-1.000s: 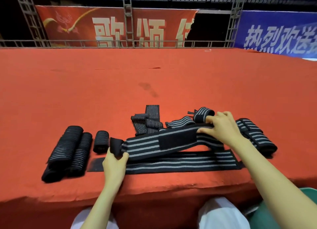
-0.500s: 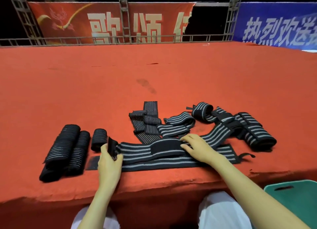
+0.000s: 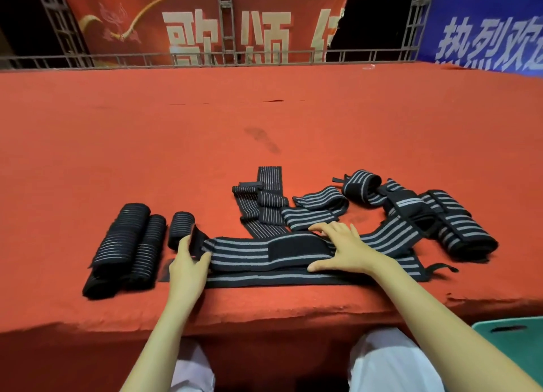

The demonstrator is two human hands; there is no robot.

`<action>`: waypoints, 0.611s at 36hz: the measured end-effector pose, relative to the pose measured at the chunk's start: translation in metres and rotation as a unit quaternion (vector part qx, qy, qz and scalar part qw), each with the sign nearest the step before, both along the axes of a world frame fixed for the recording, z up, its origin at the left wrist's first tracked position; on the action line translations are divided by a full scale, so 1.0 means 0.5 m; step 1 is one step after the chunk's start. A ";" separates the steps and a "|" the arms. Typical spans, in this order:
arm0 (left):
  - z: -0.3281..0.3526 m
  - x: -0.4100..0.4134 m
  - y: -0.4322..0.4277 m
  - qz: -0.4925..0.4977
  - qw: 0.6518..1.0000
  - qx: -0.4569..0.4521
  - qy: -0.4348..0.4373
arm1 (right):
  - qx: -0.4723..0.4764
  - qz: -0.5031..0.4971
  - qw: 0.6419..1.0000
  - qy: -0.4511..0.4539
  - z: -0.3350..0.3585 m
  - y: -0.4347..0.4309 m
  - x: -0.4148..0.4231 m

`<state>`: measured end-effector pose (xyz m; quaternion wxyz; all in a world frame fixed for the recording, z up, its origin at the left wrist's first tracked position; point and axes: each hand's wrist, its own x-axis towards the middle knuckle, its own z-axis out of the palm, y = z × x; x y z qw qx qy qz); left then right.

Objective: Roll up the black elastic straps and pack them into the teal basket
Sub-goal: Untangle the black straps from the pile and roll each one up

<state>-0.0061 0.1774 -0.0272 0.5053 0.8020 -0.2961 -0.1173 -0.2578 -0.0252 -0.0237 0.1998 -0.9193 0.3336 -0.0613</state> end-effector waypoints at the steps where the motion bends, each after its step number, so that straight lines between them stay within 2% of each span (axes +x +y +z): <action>1: 0.000 0.005 0.000 0.001 1.000 -0.002 0.004 | -0.014 0.004 1.000 0.001 0.007 0.005 -0.001; 7: 0.008 0.020 0.020 0.003 1.000 0.019 -0.014 | -0.083 0.046 0.995 0.017 0.019 0.033 -0.006; 12: 0.000 0.014 0.037 -0.005 0.998 0.034 -0.050 | -0.079 0.044 0.995 0.032 -0.017 0.039 -0.013; 22: -0.005 0.018 0.050 0.012 0.999 0.047 -0.005 | -0.037 0.051 0.998 -0.025 -0.035 0.061 0.004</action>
